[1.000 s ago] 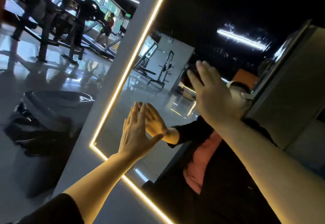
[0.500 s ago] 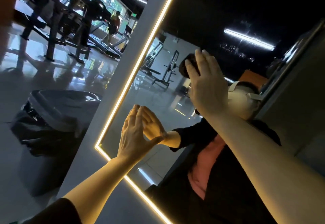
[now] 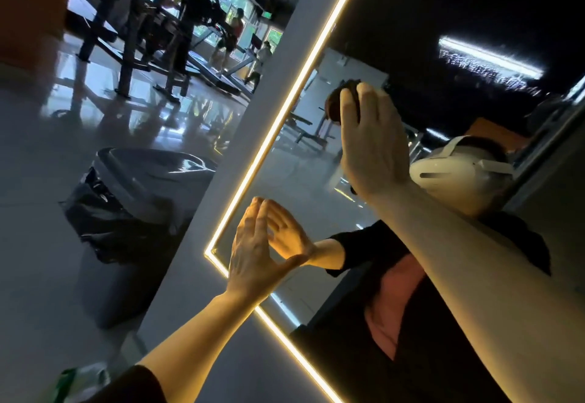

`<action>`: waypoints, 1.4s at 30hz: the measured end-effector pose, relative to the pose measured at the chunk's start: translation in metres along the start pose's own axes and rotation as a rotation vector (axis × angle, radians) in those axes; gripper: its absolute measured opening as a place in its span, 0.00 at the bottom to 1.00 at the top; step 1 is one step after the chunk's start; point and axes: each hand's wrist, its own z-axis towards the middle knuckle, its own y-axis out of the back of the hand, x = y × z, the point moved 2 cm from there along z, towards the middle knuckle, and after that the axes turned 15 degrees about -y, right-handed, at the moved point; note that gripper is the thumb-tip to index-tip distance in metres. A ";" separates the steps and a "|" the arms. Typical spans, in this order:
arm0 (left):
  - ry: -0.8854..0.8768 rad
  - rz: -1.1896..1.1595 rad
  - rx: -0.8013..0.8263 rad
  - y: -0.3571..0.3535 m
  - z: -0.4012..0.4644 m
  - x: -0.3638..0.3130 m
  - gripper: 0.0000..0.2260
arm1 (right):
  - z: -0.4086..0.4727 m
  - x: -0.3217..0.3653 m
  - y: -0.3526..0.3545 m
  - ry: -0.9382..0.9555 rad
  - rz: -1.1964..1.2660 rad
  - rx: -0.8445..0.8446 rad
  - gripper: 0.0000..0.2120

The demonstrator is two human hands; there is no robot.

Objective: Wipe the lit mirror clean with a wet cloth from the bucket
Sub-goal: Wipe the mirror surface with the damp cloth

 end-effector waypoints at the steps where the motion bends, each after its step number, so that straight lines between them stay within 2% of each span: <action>1: 0.010 -0.011 -0.002 -0.001 -0.002 0.002 0.55 | -0.007 0.009 -0.005 0.058 -0.009 -0.038 0.23; 4: 0.020 -0.033 -0.007 -0.003 -0.010 0.010 0.54 | -0.067 0.045 -0.020 0.402 -0.075 -0.056 0.22; 6: 0.030 -0.027 -0.009 -0.002 -0.016 0.019 0.55 | -0.108 0.063 -0.023 0.585 0.005 0.098 0.23; 8: 0.036 0.000 -0.002 -0.001 -0.023 0.028 0.54 | -0.111 0.064 -0.023 0.695 0.078 0.208 0.27; 10: 0.046 0.030 0.034 -0.002 -0.028 0.033 0.54 | -0.078 0.061 -0.025 0.644 0.038 0.133 0.23; 12: 0.063 0.038 0.052 -0.004 -0.031 0.035 0.54 | -0.033 0.054 -0.027 0.397 0.048 -0.007 0.17; 14: 0.073 0.021 0.032 -0.006 -0.036 0.034 0.53 | -0.013 0.054 -0.027 0.199 0.096 -0.020 0.17; 15: 0.089 0.010 0.026 -0.007 -0.039 0.035 0.53 | -0.019 0.061 -0.031 0.186 0.082 -0.008 0.19; 17: 0.141 0.001 0.012 -0.008 -0.049 0.043 0.53 | -0.055 0.080 -0.039 0.244 0.107 0.057 0.21; 19: 0.215 -0.022 0.000 -0.009 -0.062 0.053 0.54 | -0.104 0.095 -0.044 0.396 0.167 0.181 0.20; 20: 0.251 -0.047 0.000 -0.008 -0.067 0.057 0.54 | -0.123 0.099 -0.043 0.503 0.165 0.256 0.24; 21: 0.279 -0.071 0.002 -0.007 -0.071 0.061 0.54 | -0.133 0.100 -0.040 0.583 0.141 0.350 0.32; 22: 0.299 -0.086 0.006 -0.006 -0.074 0.064 0.54 | -0.134 0.099 -0.038 0.604 0.131 0.392 0.37; 23: 0.310 -0.092 0.011 -0.004 -0.075 0.066 0.54 | -0.127 0.101 -0.037 0.579 0.133 0.363 0.33; 24: 0.310 -0.095 0.020 -0.003 -0.076 0.068 0.54 | -0.118 0.103 -0.037 0.521 0.165 0.293 0.24; 25: 0.307 -0.100 0.029 -0.002 -0.075 0.070 0.54 | -0.110 0.104 -0.039 0.415 0.177 0.239 0.20; 28: 0.328 -0.126 0.041 -0.003 -0.073 0.072 0.52 | -0.109 0.118 -0.049 0.213 0.161 0.214 0.24; 30: 0.331 -0.139 0.026 -0.004 -0.074 0.073 0.50 | -0.145 0.133 -0.057 0.276 0.213 0.241 0.23; 33: 0.346 -0.103 0.007 -0.003 -0.083 0.081 0.50 | -0.205 0.150 -0.062 0.542 0.276 0.383 0.21; 35: 0.396 -0.077 0.036 0.003 -0.090 0.088 0.52 | -0.210 0.152 -0.062 0.633 0.249 0.428 0.20; 39: 0.405 -0.074 0.056 0.011 -0.090 0.083 0.51 | -0.170 0.135 -0.055 0.388 0.170 0.328 0.23; 40: 0.381 -0.092 0.053 0.011 -0.087 0.077 0.50 | -0.171 0.128 -0.052 0.362 0.154 0.313 0.24; 42: 0.320 -0.112 0.037 0.007 -0.083 0.064 0.49 | -0.198 0.118 -0.048 0.431 0.175 0.346 0.24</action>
